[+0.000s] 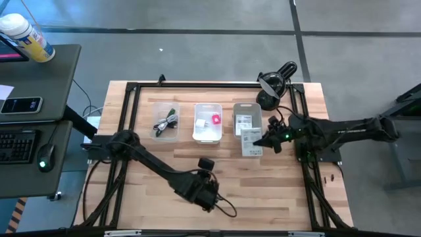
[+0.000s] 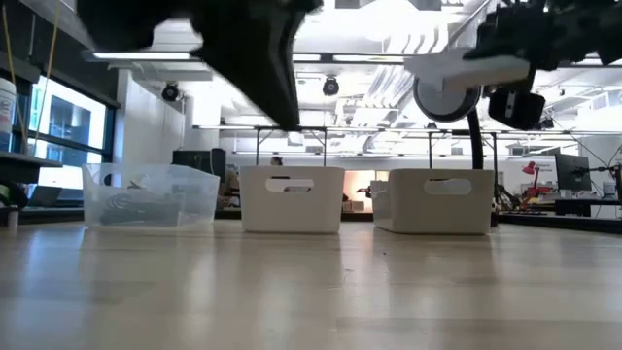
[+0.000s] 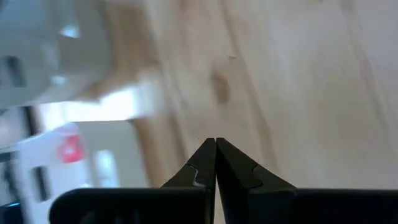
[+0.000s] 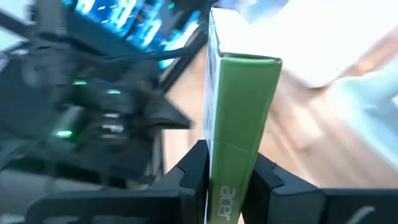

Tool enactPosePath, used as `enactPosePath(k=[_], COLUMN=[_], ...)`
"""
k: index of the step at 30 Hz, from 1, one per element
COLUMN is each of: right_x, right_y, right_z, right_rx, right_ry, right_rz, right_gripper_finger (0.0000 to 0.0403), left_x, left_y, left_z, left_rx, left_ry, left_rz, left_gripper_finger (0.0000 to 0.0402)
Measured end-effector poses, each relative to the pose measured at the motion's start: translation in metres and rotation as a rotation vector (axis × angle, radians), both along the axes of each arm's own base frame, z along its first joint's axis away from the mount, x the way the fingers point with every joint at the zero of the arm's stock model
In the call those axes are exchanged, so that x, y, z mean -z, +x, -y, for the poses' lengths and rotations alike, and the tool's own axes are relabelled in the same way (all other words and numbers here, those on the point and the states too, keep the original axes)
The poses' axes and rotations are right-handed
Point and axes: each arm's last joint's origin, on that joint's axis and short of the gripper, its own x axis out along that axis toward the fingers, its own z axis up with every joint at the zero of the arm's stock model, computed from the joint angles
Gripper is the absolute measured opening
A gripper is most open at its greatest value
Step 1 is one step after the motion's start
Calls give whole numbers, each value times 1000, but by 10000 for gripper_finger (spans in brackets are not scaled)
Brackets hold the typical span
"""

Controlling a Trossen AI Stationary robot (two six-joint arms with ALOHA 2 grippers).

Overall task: Pick and place items into bin
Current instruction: Put the card reader into the gray bin

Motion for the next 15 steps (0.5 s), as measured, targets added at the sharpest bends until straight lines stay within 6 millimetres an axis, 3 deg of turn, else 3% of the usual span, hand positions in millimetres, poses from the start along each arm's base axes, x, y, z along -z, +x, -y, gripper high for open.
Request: enactPosePath(k=[6, 15], right_x=[5, 9], right_y=[-11, -17], right_z=[11, 28], right_rx=[138, 319], right_ry=[-27, -88], right_rz=[-81, -131], right_gripper_finger=[58, 58], left_x=[-30, -46], left_y=[-8, -12], left_z=[-3, -5], left_rx=[-25, -46], left_ry=[83, 107], left_rz=[117, 189], left_gripper_finger=[1, 1])
